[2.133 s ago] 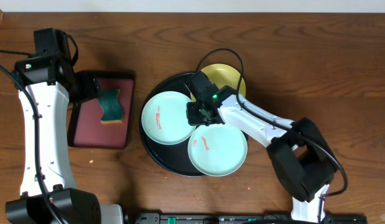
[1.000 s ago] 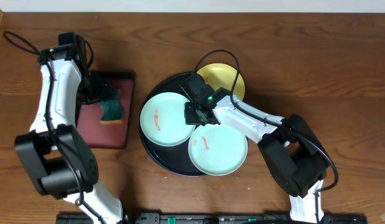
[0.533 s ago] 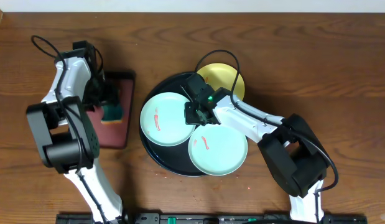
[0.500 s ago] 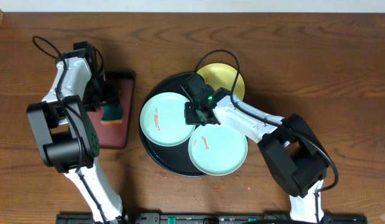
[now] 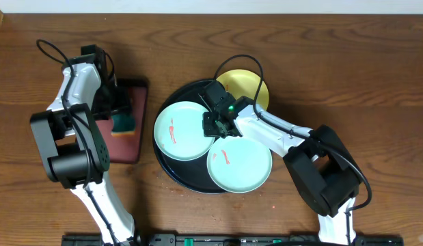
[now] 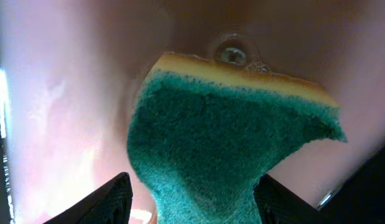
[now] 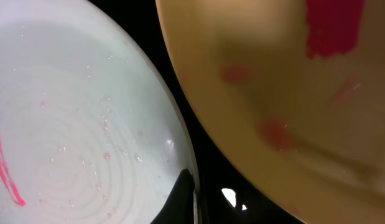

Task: Clean dirty plates on tray and stack at the side
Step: 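Grasp the green sponge in the pink water with the left gripper, then lift the sponge and carry it over the left green plate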

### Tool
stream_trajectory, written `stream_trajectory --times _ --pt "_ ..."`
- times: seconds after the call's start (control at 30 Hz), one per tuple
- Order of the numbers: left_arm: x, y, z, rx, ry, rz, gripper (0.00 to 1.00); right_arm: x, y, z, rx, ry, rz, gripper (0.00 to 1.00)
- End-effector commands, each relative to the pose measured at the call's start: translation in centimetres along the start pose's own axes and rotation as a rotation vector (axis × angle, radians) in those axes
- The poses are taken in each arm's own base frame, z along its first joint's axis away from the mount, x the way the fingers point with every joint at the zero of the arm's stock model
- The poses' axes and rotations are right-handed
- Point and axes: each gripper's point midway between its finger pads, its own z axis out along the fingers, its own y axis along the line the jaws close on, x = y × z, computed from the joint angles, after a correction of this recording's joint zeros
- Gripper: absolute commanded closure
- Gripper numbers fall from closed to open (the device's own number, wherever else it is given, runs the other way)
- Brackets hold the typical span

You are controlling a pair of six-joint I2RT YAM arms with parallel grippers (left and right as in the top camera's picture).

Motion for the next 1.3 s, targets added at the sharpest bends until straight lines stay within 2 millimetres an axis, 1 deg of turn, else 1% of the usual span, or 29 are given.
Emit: stream_trajectory --times 0.0,0.1,0.13,0.17,0.27,0.37,0.5,0.7,0.83,0.93,1.03,1.1,1.13,1.17,1.2,1.23,1.27 --pt "0.5 0.2 1.3 -0.005 0.035 -0.01 0.36 1.2 0.4 1.5 -0.005 0.046 -0.02 0.99" --pt "0.6 0.2 1.3 -0.005 0.039 -0.01 0.35 1.2 0.4 1.5 -0.005 0.046 -0.02 0.99" --pt "0.6 0.2 1.2 -0.005 0.039 -0.01 0.3 1.2 0.4 1.5 -0.006 0.046 -0.02 0.99" --pt "0.6 0.2 1.2 -0.004 0.039 -0.009 0.27 1.2 0.4 1.5 -0.006 0.046 -0.02 0.99" --pt "0.6 0.2 1.2 -0.004 0.041 0.003 0.24 1.2 0.4 1.5 -0.006 0.046 -0.02 0.99" --pt "0.6 0.1 1.2 0.0 0.04 0.012 0.23 1.2 0.4 1.5 -0.006 0.045 -0.02 0.99" --pt "0.5 -0.7 1.0 0.047 0.037 0.043 0.23 1.1 0.4 1.5 -0.008 0.043 -0.02 0.99" --pt "-0.1 -0.7 1.1 0.048 0.014 0.043 0.23 1.1 0.4 1.5 -0.009 0.041 -0.02 0.99" --pt "-0.5 -0.7 1.5 0.047 -0.004 0.042 0.24 1.1 0.4 1.5 -0.009 0.041 -0.021 0.99" --pt "-0.4 -0.7 1.7 0.047 0.005 0.038 0.31 1.1 0.5 1.5 -0.009 0.041 -0.024 0.99" --pt "-0.1 -0.7 2.0 0.046 0.013 0.038 0.43 1.0 0.4 1.5 -0.009 0.04 -0.023 0.99" --pt "0.2 -0.7 2.2 0.046 0.024 0.038 0.49 1.0 0.3 1.5 -0.009 0.04 -0.021 0.99" --pt "0.6 -0.6 2.5 0.045 0.033 0.038 0.55 1.0 0.4 1.5 -0.009 0.04 -0.021 0.99" --pt "0.9 -0.6 2.7 0.044 0.042 0.038 0.72 1.0 0.4 1.5 -0.009 0.04 -0.021 0.99" --pt "1.0 -0.6 2.8 0.044 0.046 0.037 0.78 1.0 0.3 1.5 -0.009 0.039 -0.02 0.99" --pt "1.1 -0.6 2.8 0.044 0.047 0.037 0.87 1.0 0.3 1.5 -0.009 0.039 -0.021 0.99" --pt "1.1 -0.6 2.8 0.044 0.047 0.037 0.92 1.0 0.4 1.5 -0.009 0.039 -0.021 0.99"
